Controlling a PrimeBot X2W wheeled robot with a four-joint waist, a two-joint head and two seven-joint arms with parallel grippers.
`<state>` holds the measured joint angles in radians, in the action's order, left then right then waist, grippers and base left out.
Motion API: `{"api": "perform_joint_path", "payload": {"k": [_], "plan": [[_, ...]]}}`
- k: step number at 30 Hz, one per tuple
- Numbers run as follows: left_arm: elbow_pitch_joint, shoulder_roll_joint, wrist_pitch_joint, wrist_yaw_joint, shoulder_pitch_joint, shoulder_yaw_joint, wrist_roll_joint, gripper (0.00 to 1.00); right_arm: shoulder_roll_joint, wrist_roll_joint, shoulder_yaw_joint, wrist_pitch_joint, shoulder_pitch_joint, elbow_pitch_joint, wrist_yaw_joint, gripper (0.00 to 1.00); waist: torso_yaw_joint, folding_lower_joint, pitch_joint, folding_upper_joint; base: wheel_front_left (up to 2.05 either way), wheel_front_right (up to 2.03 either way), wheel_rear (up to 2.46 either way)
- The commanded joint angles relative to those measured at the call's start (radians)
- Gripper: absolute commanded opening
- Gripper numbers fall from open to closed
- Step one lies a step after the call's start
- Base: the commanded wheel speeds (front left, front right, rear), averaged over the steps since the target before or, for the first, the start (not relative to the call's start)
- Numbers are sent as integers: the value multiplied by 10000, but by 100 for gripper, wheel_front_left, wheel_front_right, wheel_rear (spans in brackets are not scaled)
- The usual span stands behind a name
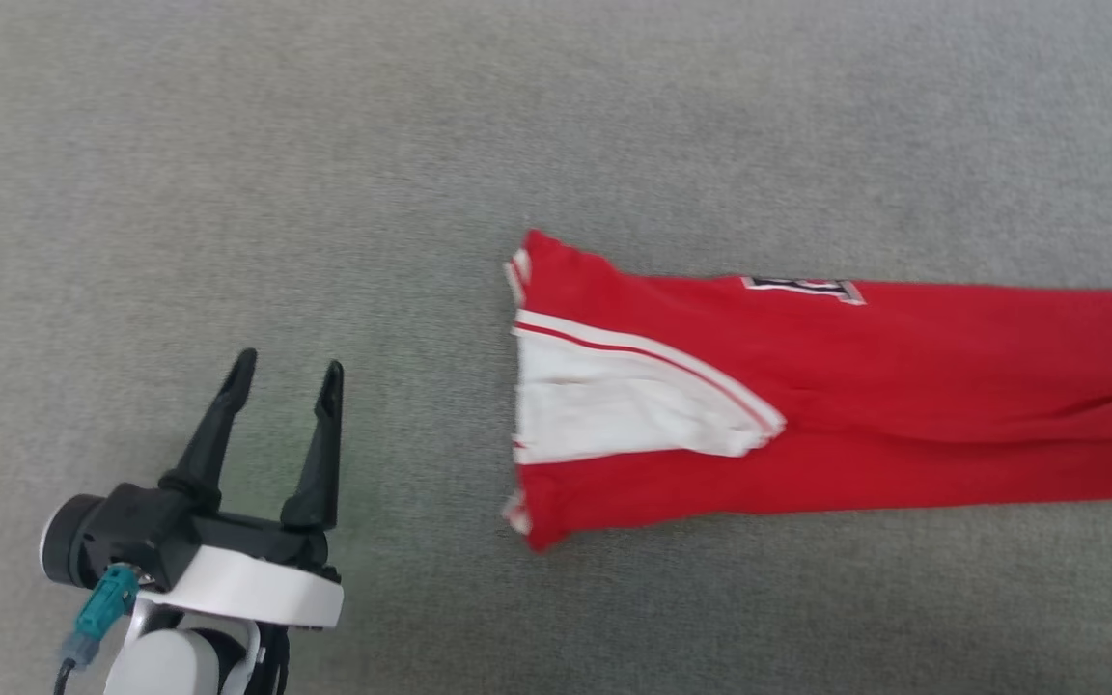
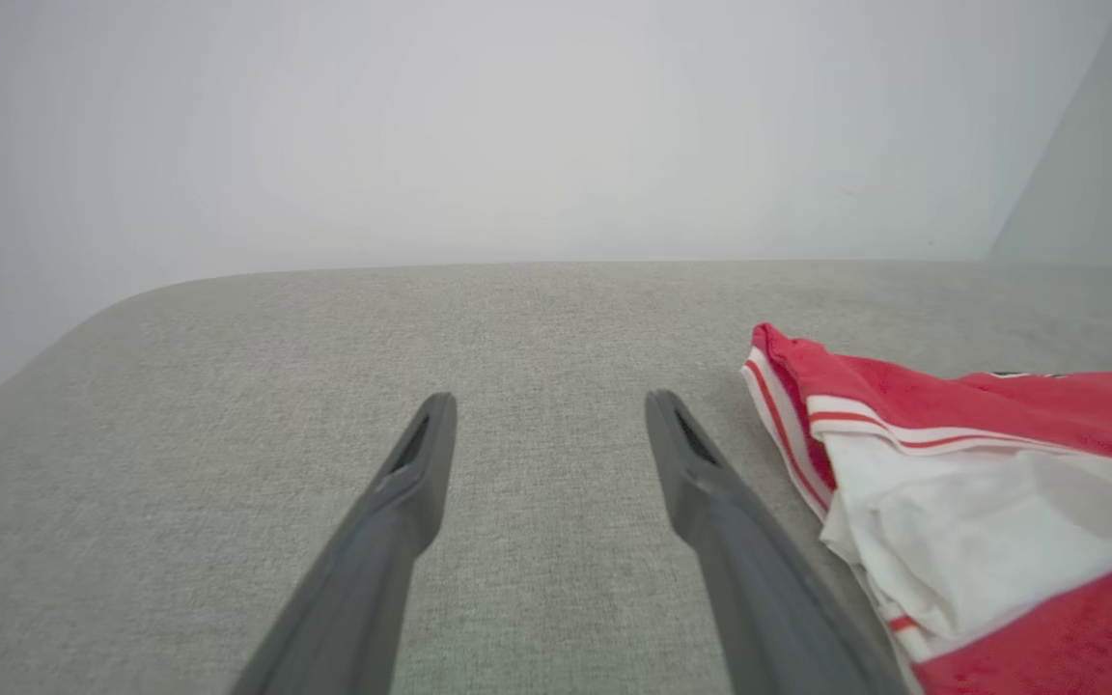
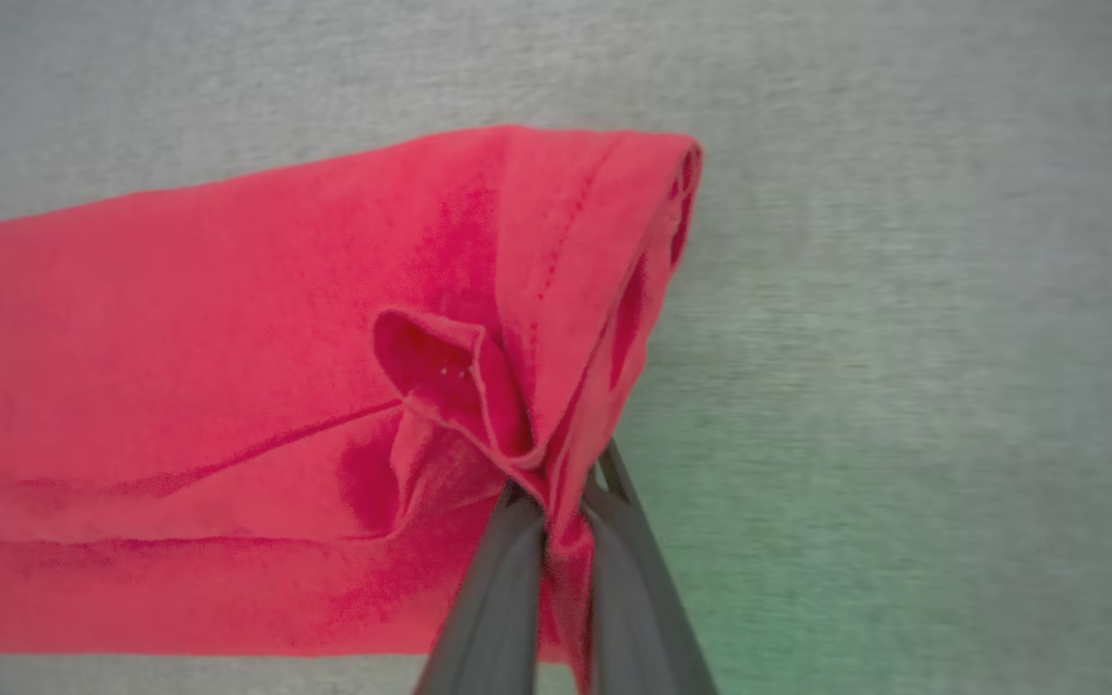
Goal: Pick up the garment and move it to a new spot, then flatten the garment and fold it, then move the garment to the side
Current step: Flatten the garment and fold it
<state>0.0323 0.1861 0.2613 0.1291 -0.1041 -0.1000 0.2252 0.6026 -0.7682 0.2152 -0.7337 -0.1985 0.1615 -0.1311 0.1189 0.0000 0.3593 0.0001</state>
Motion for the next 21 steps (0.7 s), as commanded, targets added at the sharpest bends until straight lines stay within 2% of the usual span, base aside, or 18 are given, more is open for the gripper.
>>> {"api": "perform_joint_path", "payload": {"k": [1, 5, 15, 18, 21], "plan": [[-49, -38, 48, 19, -185, 53, -72, 100, 120, 72, 169, 71, -115, 51, 8, 0, -145, 0, 131, -1, 0, 0, 0], [-135, 48, 48, 19, -258, 136, 144, 100, 422, 114, 860, 117, -192, 196, 6, 0, -407, 0, 350, -1, 0, 0, 0], [-176, 176, 49, 19, -569, 442, -95, 100, 1156, 173, 3138, 162, 156, 478, 6, 0, -884, 0, 688, -1, 0, 0, 0], [-122, 147, 49, 19, -559, 474, -126, 100, 1138, 114, 3302, 183, 306, 300, 6, 0, -963, 0, 649, -1, 0, 0, 0], [-64, 127, 49, 19, -483, 460, -134, 100, 1065, -16, 2987, 190, 564, -199, 5, 0, -1026, 0, 541, -1, 0, 0, 0]]}}
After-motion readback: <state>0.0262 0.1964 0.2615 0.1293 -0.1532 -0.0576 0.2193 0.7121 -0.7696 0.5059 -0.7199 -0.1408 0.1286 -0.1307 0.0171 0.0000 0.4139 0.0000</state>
